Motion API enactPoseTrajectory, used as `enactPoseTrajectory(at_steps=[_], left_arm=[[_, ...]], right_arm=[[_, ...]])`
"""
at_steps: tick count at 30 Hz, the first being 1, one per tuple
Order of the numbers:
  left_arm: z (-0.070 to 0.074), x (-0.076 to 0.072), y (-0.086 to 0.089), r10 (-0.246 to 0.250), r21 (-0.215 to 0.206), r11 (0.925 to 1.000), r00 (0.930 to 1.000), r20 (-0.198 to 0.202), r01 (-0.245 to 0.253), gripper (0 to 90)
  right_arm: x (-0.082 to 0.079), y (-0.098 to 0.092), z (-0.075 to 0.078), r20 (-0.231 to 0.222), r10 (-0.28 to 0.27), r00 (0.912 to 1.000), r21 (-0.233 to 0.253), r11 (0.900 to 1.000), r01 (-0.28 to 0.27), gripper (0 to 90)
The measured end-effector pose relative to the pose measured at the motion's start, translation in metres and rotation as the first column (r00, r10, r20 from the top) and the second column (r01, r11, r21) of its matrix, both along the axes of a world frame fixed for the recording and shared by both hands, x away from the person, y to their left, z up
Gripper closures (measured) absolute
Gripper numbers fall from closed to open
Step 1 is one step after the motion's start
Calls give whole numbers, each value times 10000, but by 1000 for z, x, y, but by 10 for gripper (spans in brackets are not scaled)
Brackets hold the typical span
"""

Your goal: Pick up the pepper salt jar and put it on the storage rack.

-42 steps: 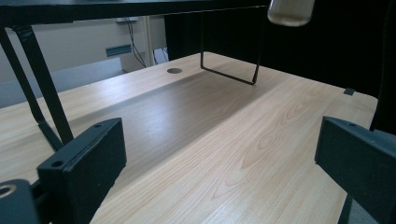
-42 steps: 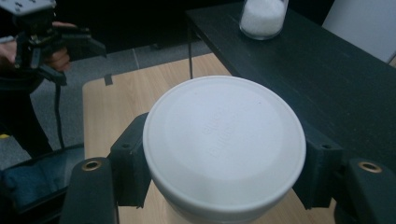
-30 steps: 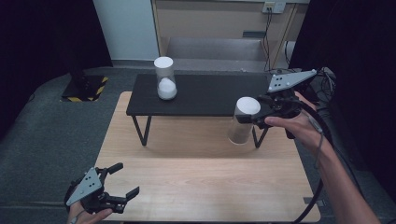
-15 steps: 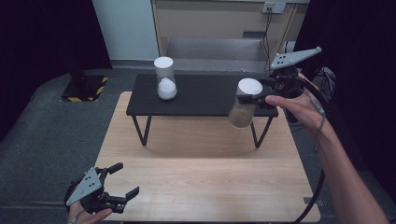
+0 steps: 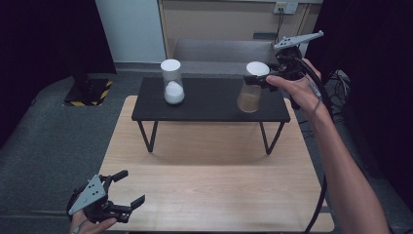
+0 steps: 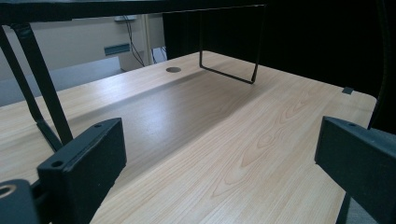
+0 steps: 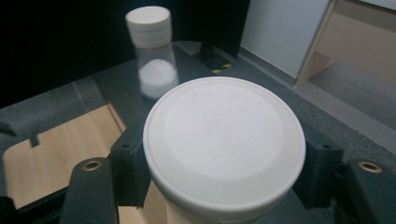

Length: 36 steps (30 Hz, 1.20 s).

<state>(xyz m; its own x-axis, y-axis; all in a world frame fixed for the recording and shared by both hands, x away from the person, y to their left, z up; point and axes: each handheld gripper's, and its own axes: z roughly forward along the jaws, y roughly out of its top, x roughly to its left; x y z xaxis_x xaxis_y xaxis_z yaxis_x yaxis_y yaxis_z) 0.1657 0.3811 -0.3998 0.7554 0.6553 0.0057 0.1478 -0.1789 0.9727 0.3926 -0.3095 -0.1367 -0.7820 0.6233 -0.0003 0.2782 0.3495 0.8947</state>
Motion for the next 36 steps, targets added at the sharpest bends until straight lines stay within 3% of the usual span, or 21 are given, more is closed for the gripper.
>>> enactPoseTrajectory(at_steps=[6,15,28,33,36], left_arm=[[0,1,0,-24,11,10000,10000,-27,24,9],[0,0,0,-23,28,10000,10000,-17,23,10],[0,0,0,-46,46,10000,10000,-11,46,10],[0,1,-1,-69,60,10000,10000,-4,69,10],[1,0,-1,-85,72,9999,10000,4,85,10]], right_arm=[[13,8,2,74,-604,9981,-84,9981,605,341],[29,21,-3,170,-1562,9876,-48,9877,1563,341],[44,29,-35,-483,-1644,9852,-465,9857,1622,341],[43,27,-38,-375,-1591,9866,-367,9868,1577,339],[37,27,-47,94,-1771,9842,-53,9842,1771,206]])
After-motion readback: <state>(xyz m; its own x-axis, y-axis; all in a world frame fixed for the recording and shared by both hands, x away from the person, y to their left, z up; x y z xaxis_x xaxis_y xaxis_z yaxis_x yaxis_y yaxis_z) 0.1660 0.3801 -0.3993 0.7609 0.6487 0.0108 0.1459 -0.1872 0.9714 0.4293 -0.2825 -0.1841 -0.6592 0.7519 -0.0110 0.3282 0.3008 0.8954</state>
